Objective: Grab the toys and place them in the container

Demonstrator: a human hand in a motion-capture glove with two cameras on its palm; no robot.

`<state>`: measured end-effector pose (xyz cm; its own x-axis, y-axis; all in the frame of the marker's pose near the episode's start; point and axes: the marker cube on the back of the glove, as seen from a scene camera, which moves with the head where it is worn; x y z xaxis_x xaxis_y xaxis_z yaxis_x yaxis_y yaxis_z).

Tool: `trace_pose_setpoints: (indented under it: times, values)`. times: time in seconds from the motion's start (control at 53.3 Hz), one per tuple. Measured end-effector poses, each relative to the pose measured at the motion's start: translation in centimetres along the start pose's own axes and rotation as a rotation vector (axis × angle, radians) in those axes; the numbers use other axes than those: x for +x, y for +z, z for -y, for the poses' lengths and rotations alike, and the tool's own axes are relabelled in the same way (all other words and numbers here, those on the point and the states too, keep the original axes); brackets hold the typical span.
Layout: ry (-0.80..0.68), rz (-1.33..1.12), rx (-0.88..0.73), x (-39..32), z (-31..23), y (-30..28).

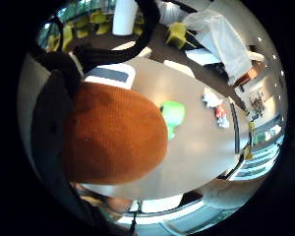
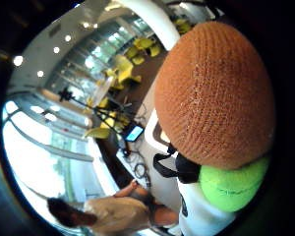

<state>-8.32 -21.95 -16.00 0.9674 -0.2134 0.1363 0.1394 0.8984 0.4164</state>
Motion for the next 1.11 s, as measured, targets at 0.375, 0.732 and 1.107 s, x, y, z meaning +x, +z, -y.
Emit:
trace_pose_setpoints:
  times: [0.375, 0.732, 1.107]
  values:
    - [-0.077, -0.127, 0.007, -7.8, 5.4, 6.9]
    - [-0.039, -0.162, -0.132, -5.6, 3.4, 7.7]
    - [-0.024, -0.171, -0.112, -1.8, -1.1, 3.1]
